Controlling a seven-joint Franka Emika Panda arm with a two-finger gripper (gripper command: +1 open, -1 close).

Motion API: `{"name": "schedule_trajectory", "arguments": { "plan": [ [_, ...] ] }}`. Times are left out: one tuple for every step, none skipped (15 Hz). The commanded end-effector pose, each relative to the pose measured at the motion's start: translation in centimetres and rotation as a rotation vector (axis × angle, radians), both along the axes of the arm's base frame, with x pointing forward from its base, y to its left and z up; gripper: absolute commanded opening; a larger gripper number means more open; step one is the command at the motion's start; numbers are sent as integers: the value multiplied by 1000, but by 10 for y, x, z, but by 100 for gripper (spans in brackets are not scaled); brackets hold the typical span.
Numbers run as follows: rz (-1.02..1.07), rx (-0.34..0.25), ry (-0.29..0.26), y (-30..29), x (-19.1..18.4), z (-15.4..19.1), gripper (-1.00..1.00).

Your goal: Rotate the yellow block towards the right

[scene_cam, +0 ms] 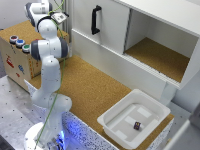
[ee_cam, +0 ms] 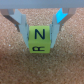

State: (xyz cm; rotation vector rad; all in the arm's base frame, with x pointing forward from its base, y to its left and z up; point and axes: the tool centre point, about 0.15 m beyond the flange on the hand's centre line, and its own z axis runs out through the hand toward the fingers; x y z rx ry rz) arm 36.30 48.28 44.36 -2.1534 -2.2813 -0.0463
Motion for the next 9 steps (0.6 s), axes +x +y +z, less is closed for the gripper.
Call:
{"name": "schedule_trajectory", "arguments": {
  "plan": [
    [-241, -153, 73, 20, 0, 20, -100],
    [-336, -154, 84, 19, -5, 18, -100],
    [-417, -150, 88, 18, -11, 17, -100],
    [-483, -156, 77, 18, -18, 15, -100],
    [-570, -151, 72, 18, -23, 14, -100],
    [-648, -140, 60, 18, -24, 13, -100],
    [-705, -132, 44, 20, -24, 13, -100],
    [-766, -118, 36, 22, -22, 13, -100],
    [-848, -107, 21, 23, -19, 12, -100]
  ]
}}
